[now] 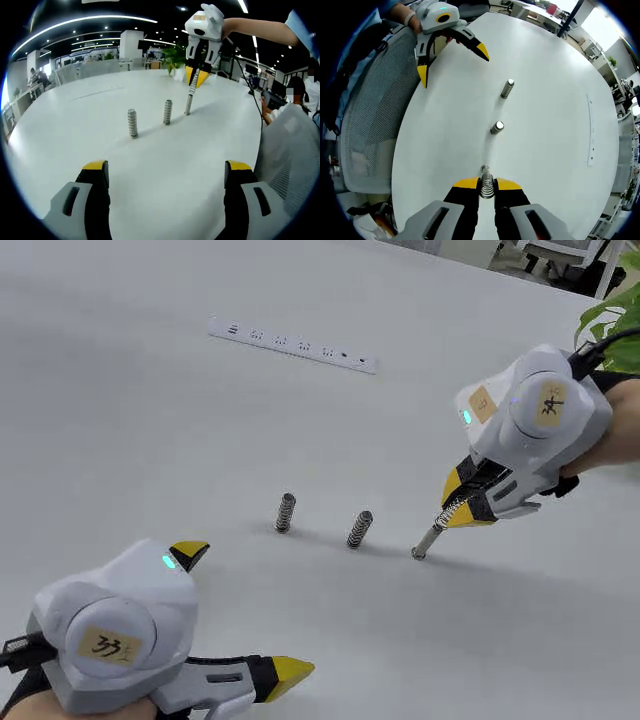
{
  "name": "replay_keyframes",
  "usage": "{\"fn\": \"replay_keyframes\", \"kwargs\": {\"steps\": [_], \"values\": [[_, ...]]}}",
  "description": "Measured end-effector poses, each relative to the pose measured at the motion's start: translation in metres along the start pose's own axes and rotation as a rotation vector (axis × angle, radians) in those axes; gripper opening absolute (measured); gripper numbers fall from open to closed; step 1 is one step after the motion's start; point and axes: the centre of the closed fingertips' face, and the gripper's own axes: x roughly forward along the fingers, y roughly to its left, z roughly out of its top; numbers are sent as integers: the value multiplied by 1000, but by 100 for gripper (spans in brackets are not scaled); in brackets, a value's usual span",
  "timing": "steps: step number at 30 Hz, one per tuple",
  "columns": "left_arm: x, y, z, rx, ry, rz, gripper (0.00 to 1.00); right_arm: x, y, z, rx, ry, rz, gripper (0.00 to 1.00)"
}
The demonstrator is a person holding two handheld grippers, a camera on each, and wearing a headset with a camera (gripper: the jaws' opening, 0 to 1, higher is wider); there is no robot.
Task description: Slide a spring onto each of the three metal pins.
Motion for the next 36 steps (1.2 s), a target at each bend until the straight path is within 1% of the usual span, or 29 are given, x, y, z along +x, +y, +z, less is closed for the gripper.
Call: {"fn": "replay_keyframes", "kwargs": {"steps": [9, 12, 18, 20, 25, 36], "values": [[-1, 2, -1, -16, 1, 1, 93, 4, 2, 1, -7, 16, 12, 8], [-1, 2, -2, -21, 3, 2, 93, 6, 4, 1, -16, 28, 19, 8], [-1, 3, -4, -27, 7, 3, 92, 12, 0, -2, -27, 46, 30, 8], [-2, 3, -5, -32, 8, 2, 91, 16, 1, -4, -33, 61, 35, 8], [-3, 4, -6, -35, 12, 7, 91, 24, 0, -5, -45, 76, 41, 8], [-3, 7, -8, -47, 11, 12, 90, 42, 1, -12, -42, 99, 60, 8]]}}
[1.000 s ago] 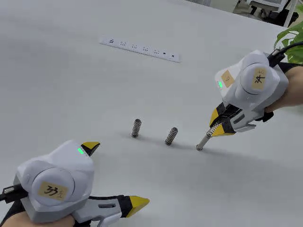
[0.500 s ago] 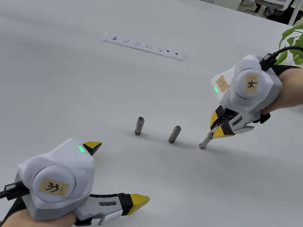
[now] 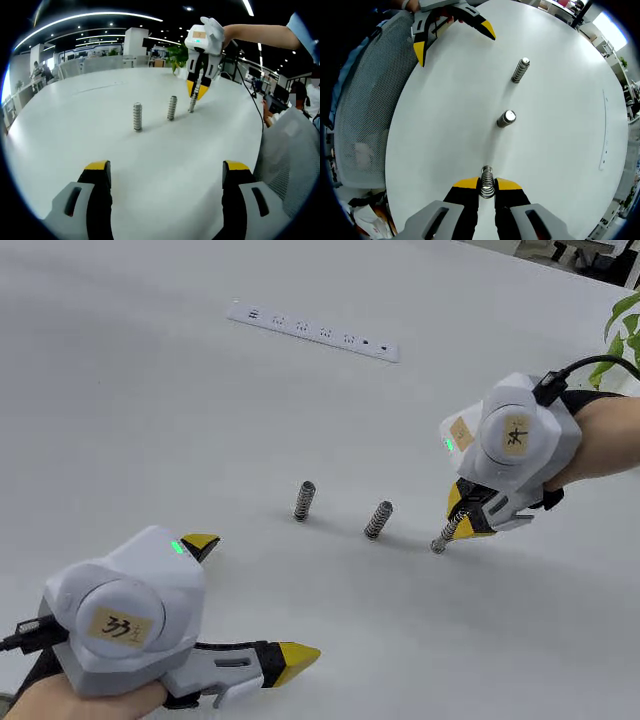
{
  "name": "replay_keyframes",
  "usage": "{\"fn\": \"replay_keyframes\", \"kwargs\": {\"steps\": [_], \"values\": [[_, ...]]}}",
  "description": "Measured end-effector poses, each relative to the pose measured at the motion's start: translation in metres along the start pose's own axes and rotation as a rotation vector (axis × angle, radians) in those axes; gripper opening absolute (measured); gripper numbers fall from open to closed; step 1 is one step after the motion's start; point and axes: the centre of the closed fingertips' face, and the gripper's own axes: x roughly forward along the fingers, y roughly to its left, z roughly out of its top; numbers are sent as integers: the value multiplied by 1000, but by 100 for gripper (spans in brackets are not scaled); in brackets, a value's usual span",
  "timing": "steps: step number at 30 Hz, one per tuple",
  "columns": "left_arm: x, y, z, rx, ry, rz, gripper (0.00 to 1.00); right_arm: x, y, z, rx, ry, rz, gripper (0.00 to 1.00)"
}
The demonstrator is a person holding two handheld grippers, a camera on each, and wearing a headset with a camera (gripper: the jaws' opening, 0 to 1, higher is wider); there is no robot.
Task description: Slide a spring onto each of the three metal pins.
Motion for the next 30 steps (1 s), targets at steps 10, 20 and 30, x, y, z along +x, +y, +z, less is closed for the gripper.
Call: {"fn": "replay_keyframes", "kwargs": {"steps": [10, 20, 30], "values": [[-1, 4, -2, -11, 2, 7, 90, 11, 1, -2, 3, 10, 0, 8], [-1, 4, -3, -14, 3, 9, 89, 16, 2, -2, 0, 14, -2, 8], [-2, 6, 0, -12, -2, 10, 89, 17, -1, -3, 10, 10, -12, 10]]}}
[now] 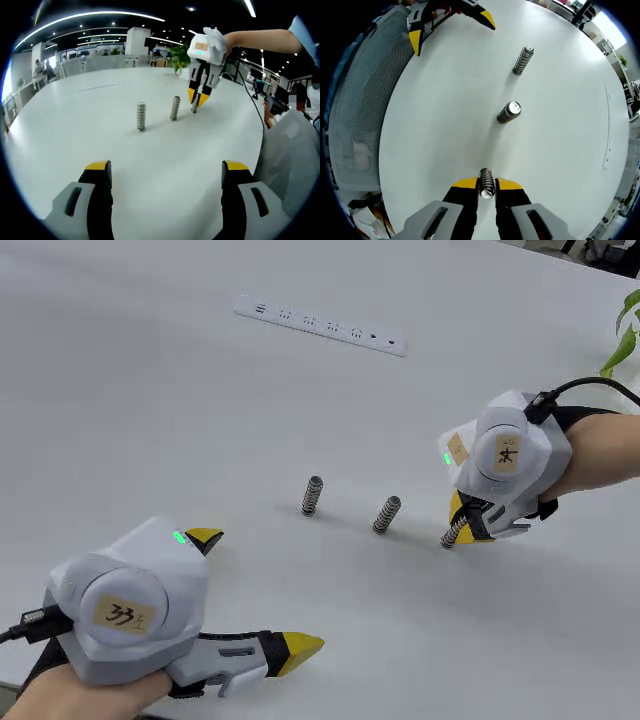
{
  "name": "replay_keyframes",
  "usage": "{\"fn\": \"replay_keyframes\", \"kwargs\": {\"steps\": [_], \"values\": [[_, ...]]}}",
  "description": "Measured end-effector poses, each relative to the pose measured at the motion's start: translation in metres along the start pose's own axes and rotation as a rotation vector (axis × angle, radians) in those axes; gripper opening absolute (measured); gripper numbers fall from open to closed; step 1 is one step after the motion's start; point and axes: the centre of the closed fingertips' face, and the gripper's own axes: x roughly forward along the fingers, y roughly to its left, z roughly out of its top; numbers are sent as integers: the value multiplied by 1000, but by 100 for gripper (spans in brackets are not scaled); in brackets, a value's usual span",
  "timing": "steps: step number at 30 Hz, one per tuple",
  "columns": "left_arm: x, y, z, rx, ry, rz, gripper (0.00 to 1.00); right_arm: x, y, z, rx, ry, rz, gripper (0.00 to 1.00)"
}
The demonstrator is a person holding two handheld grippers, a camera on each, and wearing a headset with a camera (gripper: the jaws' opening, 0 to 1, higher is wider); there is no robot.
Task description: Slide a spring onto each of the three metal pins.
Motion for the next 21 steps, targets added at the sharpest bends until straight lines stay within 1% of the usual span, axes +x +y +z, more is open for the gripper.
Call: {"fn": "replay_keyframes", "kwargs": {"steps": [1, 4, 9, 12, 15, 16, 17, 20, 21], "values": [[0, 0, 0, 2, 0, 0, 89, -1, -1, 0, 7, -3, -6, 11], [-1, 0, 2, 3, -3, -1, 89, -1, -4, 0, 21, -11, -24, 23], [0, 0, 4, 9, -4, -3, 89, -2, -6, 2, 62, -44, -36, 47], [-1, 0, 6, 14, -3, -5, 89, -2, -5, 5, 80, -77, -41, 62], [-1, 0, 8, 11, -8, -6, 89, -3, -3, 7, 110, -111, -41, 72], [-1, 1, 9, 8, -10, -6, 90, -3, -2, 9, 137, -130, -41, 75], [-1, 2, 10, 5, -11, -6, 89, -3, -2, 9, 154, -138, -44, 80], [-1, 3, 11, 4, -11, -6, 89, -4, 0, 10, 172, -168, -52, 91], [-1, 4, 11, 8, -10, -6, 89, -5, 2, 12, 193, -189, -49, 94]]}}
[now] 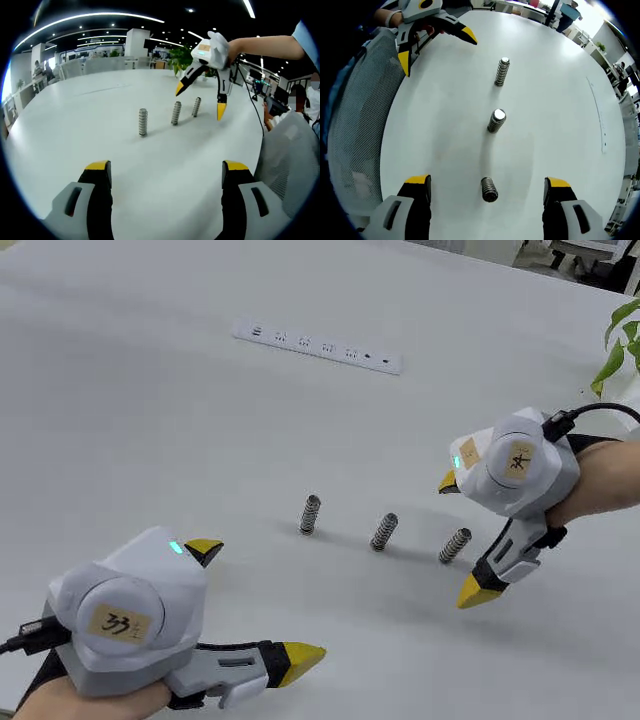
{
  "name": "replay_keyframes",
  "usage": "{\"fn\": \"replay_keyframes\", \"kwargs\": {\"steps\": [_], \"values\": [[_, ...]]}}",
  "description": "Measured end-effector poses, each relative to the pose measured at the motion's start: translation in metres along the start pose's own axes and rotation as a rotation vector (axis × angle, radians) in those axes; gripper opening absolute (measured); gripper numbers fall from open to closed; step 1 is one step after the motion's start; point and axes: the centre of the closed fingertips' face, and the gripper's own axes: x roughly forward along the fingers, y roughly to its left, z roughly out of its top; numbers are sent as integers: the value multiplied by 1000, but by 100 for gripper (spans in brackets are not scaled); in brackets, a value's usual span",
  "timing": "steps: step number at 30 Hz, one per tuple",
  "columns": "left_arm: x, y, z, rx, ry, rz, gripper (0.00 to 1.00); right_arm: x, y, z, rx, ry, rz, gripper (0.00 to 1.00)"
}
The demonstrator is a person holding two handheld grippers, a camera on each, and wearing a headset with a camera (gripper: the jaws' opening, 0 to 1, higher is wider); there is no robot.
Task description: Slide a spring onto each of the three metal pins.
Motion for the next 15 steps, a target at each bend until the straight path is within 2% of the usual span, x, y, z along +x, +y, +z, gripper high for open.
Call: {"fn": "replay_keyframes", "kwargs": {"steps": [2, 9, 15], "values": [[0, 0, 1, 3, 1, -2, 89, -1, 3, 4, 30, -37, 5, 99], [0, 1, 6, 23, 2, -7, 90, -10, 7, 3, 91, -99, -25, 99], [1, 1, 7, 34, 9, -16, 90, -19, 12, 7, 143, -191, -67, 99]]}}
